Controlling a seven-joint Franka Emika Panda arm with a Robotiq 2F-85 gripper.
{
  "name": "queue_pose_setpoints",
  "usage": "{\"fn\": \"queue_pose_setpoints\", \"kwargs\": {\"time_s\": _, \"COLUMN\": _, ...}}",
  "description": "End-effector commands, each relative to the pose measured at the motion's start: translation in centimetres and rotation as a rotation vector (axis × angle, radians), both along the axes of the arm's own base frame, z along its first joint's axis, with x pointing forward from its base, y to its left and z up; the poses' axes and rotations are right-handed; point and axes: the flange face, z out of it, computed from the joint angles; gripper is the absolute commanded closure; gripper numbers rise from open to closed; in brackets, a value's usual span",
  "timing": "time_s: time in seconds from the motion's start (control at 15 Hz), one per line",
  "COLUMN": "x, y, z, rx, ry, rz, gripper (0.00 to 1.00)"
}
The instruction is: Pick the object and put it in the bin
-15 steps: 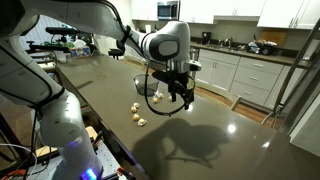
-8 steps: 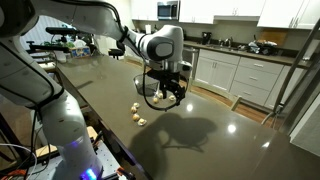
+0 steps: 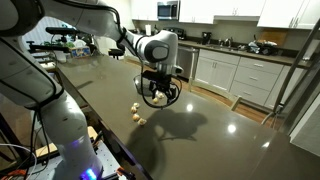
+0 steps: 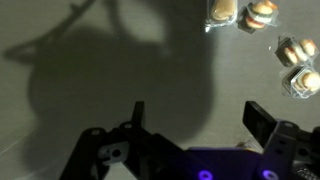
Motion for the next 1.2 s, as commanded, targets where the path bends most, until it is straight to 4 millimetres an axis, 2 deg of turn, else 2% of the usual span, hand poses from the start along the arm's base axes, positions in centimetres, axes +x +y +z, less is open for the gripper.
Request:
{"fn": "queue_pose_setpoints", "kwargs": {"time_s": 0.0, "x": 0.1, "y": 2.2, "z": -0.7, "rx": 0.035, "ry": -0.019, "rz": 0.105, "gripper": 0.00}}
{"fn": "queue_pose_setpoints", "kwargs": {"time_s": 0.33, "x": 0.6, "y": 7.2, "z": -1.9, "rx": 0.033, "ry": -0.071, "rz": 0.200, "gripper": 0.00}}
{"fn": "queue_pose_setpoints", "kwargs": {"time_s": 0.53, "x": 1.0, "y": 9.3, "z": -2.6, "rx": 0.014, "ry": -0.140, "rz": 0.257, "gripper": 0.00}}
{"fn": "queue_pose_setpoints", "kwargs": {"time_s": 0.87, "x": 1.4, "y": 10.6, "z": -3.9, "rx": 0.033, "ry": -0.186, "rz": 0.333, "gripper": 0.00}}
{"fn": "queue_pose_setpoints", "kwargs": {"time_s": 1.13, "x": 2.2, "y": 11.4, "z": -5.2, "rx": 0.062, "ry": -0.153, "rz": 0.389, "gripper": 0.00}}
